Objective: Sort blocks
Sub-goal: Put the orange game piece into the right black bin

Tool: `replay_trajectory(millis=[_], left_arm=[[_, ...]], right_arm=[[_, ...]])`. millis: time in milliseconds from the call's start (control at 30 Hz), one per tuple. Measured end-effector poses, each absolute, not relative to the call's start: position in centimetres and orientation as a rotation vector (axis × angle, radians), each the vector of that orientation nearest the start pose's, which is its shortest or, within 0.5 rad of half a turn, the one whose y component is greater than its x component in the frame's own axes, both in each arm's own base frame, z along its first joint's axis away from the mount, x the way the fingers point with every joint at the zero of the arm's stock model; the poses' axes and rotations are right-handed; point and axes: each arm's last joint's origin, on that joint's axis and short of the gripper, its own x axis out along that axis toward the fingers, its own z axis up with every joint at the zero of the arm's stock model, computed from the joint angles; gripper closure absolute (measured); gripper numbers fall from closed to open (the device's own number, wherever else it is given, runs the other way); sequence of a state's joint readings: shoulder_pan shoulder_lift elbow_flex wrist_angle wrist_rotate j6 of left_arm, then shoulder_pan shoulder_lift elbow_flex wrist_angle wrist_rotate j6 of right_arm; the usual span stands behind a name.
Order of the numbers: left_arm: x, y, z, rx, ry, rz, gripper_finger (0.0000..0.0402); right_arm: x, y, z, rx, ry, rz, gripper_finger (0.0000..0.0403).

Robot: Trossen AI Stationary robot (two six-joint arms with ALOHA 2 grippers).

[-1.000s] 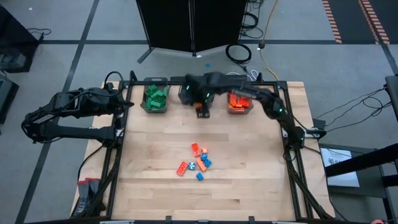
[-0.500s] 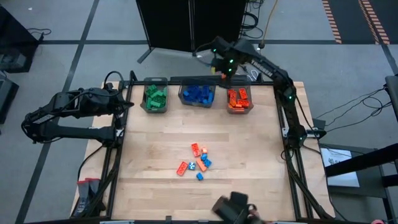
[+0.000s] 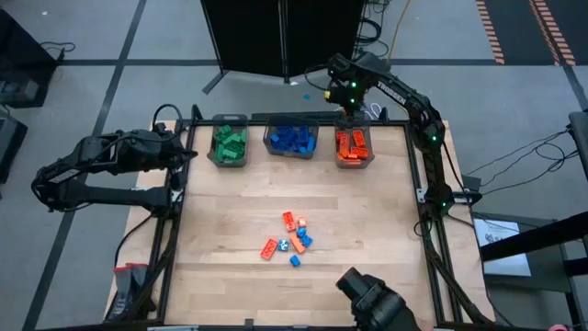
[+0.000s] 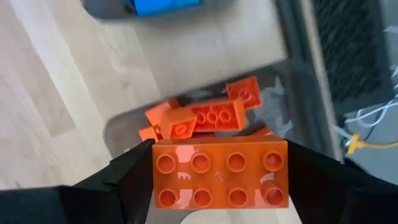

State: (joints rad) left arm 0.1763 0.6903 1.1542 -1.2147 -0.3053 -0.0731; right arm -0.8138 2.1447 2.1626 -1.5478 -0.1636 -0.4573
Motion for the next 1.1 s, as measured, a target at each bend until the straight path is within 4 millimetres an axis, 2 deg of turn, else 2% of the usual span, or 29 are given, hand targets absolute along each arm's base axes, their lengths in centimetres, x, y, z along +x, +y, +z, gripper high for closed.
replay_trajectory(millis=[100,200,400,533,767,967,1100], left_arm=[[7.6,2.3,37.0,-0.017,0.739,0.493,0.0402],[7.5,2.3,37.0,-0.007,0.737,0.516,0.0402],[7.5,2.5,37.1,0.017,0.733,0.575,0.0402],[7.4,2.5,37.1,0.028,0.731,0.602,0.0402],[7.4,2.6,37.1,0.031,0.731,0.608,0.0402],[7.4,2.6,37.1,0.030,0.730,0.609,0.0402],[7.4,2.6,37.1,0.030,0.730,0.608,0.0402]], right_arm=[[27.8,-29.1,27.2,0.365,1.444,-0.174,0.0121],[26.2,-27.6,26.0,0.335,1.419,-0.197,0.0121],[23.0,-24.7,23.5,0.153,1.294,-0.366,0.0121],[22.2,-23.7,21.6,0.106,1.200,-0.407,0.0121],[21.6,-22.8,18.0,0.153,1.236,-0.408,0.0116],[21.5,-22.9,17.8,0.176,1.252,-0.466,0.0026],[22.0,-23.4,19.3,0.182,1.238,-0.487,0.0014]])
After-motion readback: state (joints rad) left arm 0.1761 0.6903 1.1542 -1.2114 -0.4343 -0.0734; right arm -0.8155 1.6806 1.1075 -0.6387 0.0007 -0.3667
